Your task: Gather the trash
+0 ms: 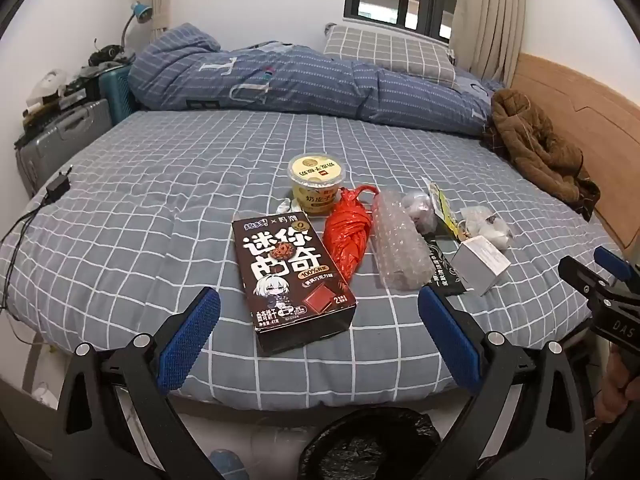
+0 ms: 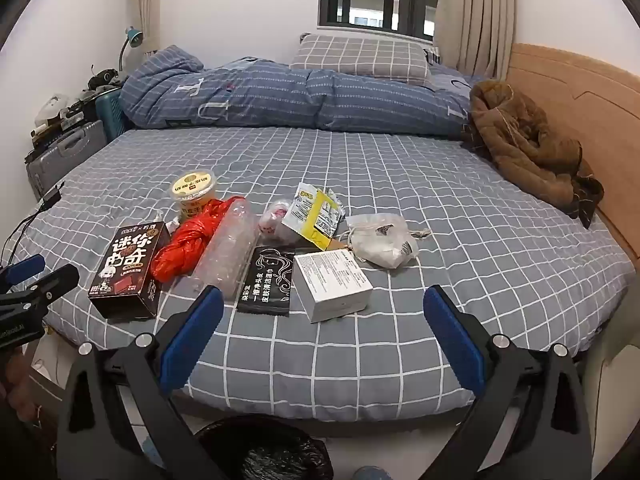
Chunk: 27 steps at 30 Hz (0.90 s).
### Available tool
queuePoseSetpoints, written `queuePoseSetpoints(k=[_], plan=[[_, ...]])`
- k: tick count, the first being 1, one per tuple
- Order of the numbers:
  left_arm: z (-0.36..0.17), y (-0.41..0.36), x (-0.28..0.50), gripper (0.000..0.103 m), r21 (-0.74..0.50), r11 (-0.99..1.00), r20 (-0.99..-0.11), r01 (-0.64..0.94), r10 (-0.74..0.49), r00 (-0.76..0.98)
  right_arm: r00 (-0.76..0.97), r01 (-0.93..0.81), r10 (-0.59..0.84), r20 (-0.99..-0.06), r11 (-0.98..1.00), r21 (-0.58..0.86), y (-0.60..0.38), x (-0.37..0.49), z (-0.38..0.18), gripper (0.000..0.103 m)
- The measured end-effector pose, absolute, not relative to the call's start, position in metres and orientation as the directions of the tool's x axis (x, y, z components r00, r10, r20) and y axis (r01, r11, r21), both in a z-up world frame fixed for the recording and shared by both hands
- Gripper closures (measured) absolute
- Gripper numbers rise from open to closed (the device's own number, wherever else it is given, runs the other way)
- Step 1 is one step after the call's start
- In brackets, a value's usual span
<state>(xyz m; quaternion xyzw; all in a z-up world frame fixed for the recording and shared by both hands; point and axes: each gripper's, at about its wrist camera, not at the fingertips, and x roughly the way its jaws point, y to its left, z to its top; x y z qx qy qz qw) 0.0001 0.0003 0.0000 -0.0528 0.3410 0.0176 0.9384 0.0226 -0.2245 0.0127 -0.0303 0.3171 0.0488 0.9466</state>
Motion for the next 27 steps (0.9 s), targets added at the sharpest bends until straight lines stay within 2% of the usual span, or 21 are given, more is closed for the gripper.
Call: queuePoseSetpoints(k=[27], plan=[[0.008, -0.004, 0.001, 0.006, -0.048, 0.995, -0.655, -0.093, 0.039, 0.755, 0.797, -0.109, 0.076, -0.599, 0.994, -0.019, -0.222, 0.014, 0.019, 0.007]])
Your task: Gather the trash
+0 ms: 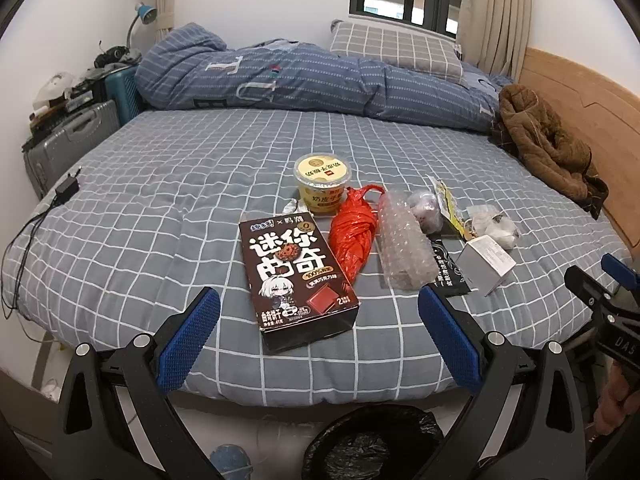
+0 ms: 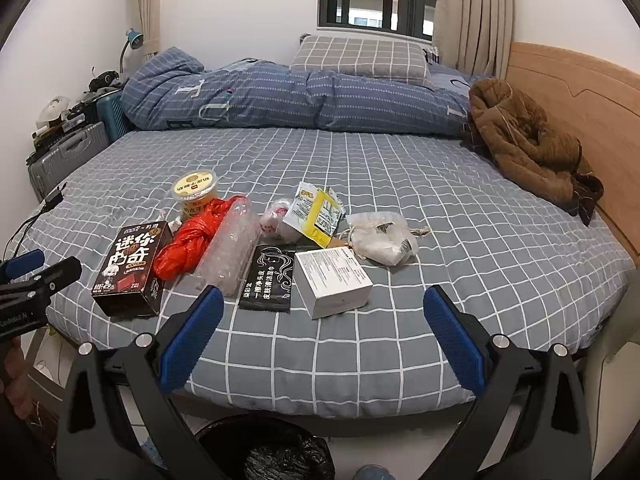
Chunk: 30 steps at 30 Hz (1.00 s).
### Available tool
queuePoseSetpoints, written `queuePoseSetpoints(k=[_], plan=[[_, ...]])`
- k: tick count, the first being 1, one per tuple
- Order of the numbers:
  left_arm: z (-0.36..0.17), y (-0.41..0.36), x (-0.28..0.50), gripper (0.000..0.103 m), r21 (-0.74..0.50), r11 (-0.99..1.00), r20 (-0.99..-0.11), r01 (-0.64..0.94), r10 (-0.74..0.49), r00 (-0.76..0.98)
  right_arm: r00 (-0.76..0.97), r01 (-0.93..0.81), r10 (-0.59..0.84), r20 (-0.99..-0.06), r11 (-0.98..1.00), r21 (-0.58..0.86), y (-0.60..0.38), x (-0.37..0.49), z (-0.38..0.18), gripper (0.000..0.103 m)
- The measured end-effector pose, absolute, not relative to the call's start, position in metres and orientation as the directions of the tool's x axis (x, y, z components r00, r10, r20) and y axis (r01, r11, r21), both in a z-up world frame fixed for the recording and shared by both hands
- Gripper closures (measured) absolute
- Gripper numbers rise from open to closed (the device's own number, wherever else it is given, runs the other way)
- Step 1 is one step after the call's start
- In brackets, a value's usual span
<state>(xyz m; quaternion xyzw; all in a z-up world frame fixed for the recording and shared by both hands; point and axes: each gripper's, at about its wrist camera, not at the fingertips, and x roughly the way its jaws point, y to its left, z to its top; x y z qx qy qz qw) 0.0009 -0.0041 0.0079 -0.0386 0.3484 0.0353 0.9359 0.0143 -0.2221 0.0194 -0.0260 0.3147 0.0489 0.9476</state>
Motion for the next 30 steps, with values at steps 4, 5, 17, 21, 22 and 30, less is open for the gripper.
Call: queuePoseSetpoints(k=[4, 5, 17, 21, 22, 30], plan=[[0.007, -0.005, 0.003, 0.006, -0.047, 0.994, -0.658, -0.094, 0.04, 0.752, 0.796, -0.114, 0.084, -0.599, 0.993, -0.012, -0.227, 0.017, 0.014, 0.007], [0.007, -0.006, 0.003, 0.006, -0.05, 0.994, -0.659, -0.093, 0.037, 0.751, 0.795, -0.117, 0.086, -0.6, 0.993, -0.012, -0.226, 0.017, 0.014, 0.007], [-0.003, -0.007, 0.01, 0.006, -0.061, 0.994, -0.673, -0.095, 0.029, 0.739, 0.791, -0.127, 0.089, -0.605, 0.992, -0.021, -0.22, 0.023, 0.01, 0.007], [-0.004, -0.006, 0.011, 0.006, -0.071, 0.992, -0.675, -0.103, 0.028, 0.737, 0.792, -0.127, 0.089, -0.604, 0.992, -0.021, -0.22, 0.023, 0.009, 0.007], [-0.005, -0.006, 0.011, 0.006, -0.073, 0.992, -0.675, -0.104, 0.028, 0.737, 0.792, -0.126, 0.088, -0.604, 0.992, -0.02, -0.219, 0.023, 0.009, 0.007], [-0.006, -0.005, 0.011, 0.006, -0.074, 0.993, -0.672, -0.097, 0.022, 0.74, 0.79, -0.117, 0.081, -0.608, 0.993, -0.02, -0.219, 0.026, 0.004, 0.007]])
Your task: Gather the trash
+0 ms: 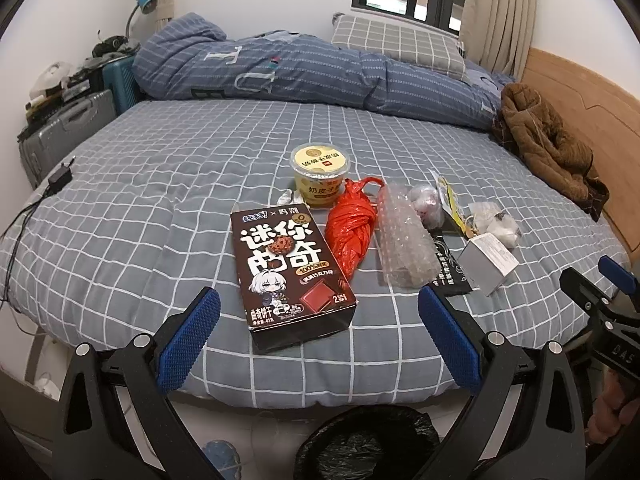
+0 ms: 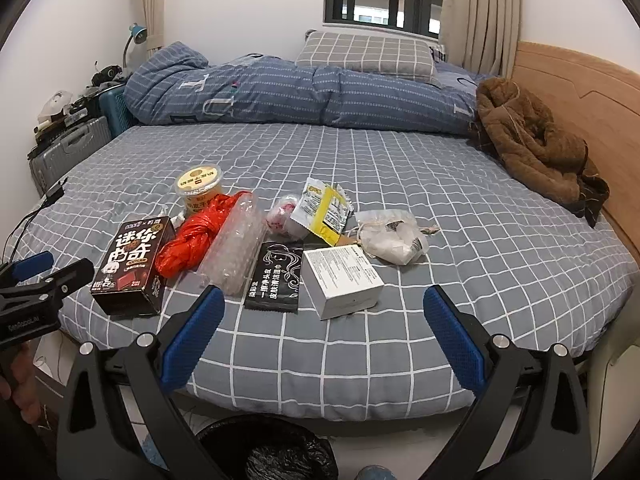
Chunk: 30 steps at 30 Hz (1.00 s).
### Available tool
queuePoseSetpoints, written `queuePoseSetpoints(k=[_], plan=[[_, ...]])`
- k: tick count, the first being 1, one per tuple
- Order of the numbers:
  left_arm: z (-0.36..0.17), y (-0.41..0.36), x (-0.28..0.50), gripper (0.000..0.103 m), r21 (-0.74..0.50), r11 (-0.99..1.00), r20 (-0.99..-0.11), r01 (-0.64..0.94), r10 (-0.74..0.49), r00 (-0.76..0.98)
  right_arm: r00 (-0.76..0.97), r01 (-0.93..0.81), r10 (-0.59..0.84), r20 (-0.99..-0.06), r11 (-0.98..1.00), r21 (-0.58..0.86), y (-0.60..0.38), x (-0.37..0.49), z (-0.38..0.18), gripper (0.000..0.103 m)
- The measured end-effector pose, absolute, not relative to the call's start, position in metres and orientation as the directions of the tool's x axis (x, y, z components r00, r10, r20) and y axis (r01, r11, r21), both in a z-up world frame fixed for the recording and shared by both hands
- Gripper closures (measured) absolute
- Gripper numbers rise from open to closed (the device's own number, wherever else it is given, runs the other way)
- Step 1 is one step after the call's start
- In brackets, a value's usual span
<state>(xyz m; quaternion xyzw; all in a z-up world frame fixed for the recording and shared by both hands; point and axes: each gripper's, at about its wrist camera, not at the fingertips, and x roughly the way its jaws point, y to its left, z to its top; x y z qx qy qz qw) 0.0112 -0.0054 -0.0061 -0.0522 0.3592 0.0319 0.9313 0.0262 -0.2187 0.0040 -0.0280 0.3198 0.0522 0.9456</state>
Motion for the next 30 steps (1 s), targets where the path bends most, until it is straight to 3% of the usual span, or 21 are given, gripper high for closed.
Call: queuePoseSetpoints(k=[30], plan=[[-0.0034, -0.007, 0.0109, 0.006, -0.05, 0.994, -0.672, -0.092, 0.035, 0.74, 0.792, -0.105, 0.075, -0.605, 0.994, -0.014, -0.2213, 0.0262, 0.0034, 0.007]])
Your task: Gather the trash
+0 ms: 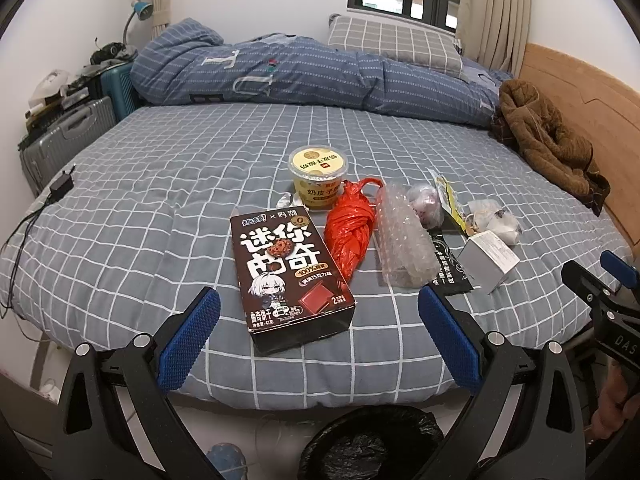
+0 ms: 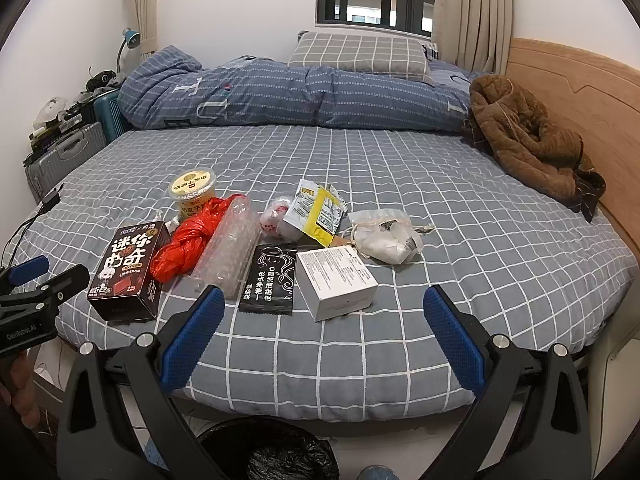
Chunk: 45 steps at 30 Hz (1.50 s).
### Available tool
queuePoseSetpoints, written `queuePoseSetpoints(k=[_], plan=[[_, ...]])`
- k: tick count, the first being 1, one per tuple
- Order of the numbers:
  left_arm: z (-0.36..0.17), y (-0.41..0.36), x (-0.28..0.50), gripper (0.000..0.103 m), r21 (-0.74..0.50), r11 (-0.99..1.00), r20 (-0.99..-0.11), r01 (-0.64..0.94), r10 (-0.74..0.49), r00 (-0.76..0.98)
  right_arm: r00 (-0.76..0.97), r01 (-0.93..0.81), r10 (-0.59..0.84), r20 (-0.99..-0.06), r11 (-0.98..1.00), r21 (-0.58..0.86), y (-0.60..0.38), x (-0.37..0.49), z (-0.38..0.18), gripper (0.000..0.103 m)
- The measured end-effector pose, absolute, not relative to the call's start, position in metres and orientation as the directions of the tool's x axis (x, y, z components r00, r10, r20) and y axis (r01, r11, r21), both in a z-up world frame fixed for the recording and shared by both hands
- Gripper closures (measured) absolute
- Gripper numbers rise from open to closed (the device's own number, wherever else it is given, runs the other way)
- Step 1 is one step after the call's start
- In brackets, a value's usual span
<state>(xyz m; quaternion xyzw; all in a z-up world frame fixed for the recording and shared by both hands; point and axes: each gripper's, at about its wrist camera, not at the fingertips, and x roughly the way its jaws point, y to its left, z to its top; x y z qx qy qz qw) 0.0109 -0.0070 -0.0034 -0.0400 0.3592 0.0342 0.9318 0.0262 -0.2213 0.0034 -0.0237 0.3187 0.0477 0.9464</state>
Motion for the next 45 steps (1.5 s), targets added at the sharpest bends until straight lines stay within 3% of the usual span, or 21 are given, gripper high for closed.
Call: queuePoseSetpoints(k=[16, 28, 40, 45], plan=[[-0.011, -0.004, 0.025, 0.006, -0.04, 0.993, -0.694, -0.111, 0.052, 0.718, 0.793, -0.129, 0.088, -0.603, 0.991, -0.025, -0.212, 0.036, 0.0, 0.007], [-0.061, 0.018, 0.089, 0.006, -0.036, 0.983, -0.788, -0.182, 0.084, 0.61, 0.739, -0.13, 0.027, -0.673, 0.986, -0.103, -0.21, 0.106, -0.055, 0.007], [-0.092, 0.023, 0.117, 0.006, -0.04, 0.975, -0.831, -0.218, 0.089, 0.549, 0.666, -0.132, 0.073, -0.742, 0.991, -0.02, -0.226, 0.153, -0.098, 0.007], [-0.102, 0.027, 0.122, 0.005, -0.053, 0.973, -0.842, -0.227, 0.079, 0.534, 0.638, -0.146, 0.095, -0.764, 0.989, 0.001, -0.226, 0.161, -0.11, 0.016]])
